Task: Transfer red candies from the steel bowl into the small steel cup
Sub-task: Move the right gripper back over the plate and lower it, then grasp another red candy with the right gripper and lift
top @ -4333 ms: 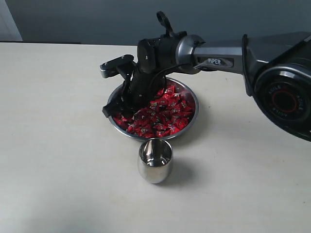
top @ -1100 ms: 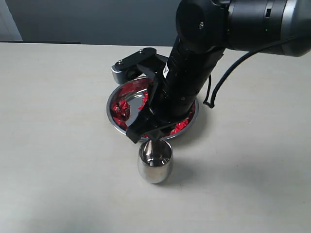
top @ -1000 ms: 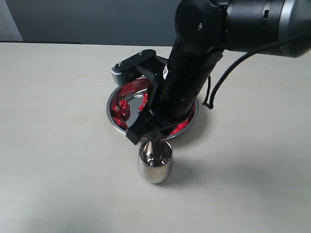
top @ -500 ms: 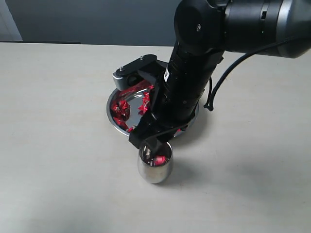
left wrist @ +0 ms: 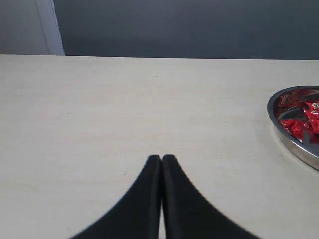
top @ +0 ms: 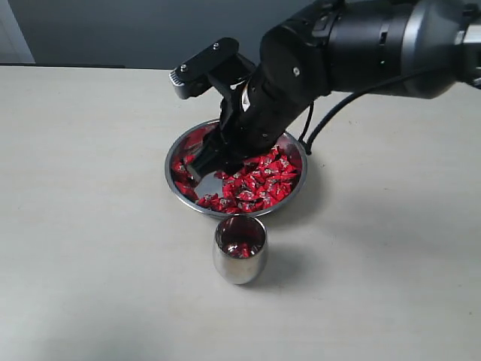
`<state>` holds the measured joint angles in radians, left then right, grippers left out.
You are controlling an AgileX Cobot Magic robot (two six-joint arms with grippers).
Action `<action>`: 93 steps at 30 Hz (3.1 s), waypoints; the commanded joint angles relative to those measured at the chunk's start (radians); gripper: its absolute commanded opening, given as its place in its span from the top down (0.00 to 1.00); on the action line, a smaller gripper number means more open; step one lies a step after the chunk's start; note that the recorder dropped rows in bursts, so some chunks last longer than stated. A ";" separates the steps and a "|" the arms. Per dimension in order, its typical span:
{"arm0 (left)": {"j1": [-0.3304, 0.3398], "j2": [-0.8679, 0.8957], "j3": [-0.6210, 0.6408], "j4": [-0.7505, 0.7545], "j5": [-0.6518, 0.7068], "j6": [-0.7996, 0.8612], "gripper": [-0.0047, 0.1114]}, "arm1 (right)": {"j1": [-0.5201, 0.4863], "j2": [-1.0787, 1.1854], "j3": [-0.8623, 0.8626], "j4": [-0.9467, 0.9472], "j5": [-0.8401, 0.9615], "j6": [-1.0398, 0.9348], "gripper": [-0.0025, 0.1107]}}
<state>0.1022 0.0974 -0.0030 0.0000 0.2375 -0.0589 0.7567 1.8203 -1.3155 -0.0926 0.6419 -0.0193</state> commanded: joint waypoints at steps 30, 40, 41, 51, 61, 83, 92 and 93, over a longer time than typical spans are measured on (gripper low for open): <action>-0.005 -0.005 0.003 0.000 -0.004 -0.002 0.96 | -0.128 0.417 -0.356 0.093 0.071 0.099 0.51; -0.005 -0.005 0.003 0.000 -0.004 -0.002 0.96 | -0.128 0.438 -0.356 0.082 0.058 0.101 0.58; -0.005 -0.005 0.003 0.000 -0.004 -0.002 0.96 | -0.128 0.438 -0.356 0.072 0.058 0.101 0.60; -0.005 -0.005 0.003 0.000 -0.004 -0.002 0.96 | -0.128 0.440 -0.356 0.051 0.046 0.101 0.64; -0.005 -0.005 0.003 0.000 -0.004 -0.002 0.96 | -0.128 0.440 -0.356 0.040 0.014 0.101 0.64; -0.005 -0.005 0.003 0.000 -0.004 -0.002 0.96 | -0.128 0.440 -0.356 0.049 0.069 0.154 0.64; -0.005 -0.005 0.003 0.000 -0.004 -0.002 0.96 | -0.128 0.488 -0.356 0.054 0.071 0.154 0.64; -0.005 -0.005 0.003 0.000 -0.004 -0.002 0.96 | -0.128 0.493 -0.356 0.055 0.071 0.154 0.64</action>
<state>0.1022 0.0974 -0.0030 0.0000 0.2375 -0.0589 0.6330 2.2974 -1.6674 -0.0406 0.7077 0.1345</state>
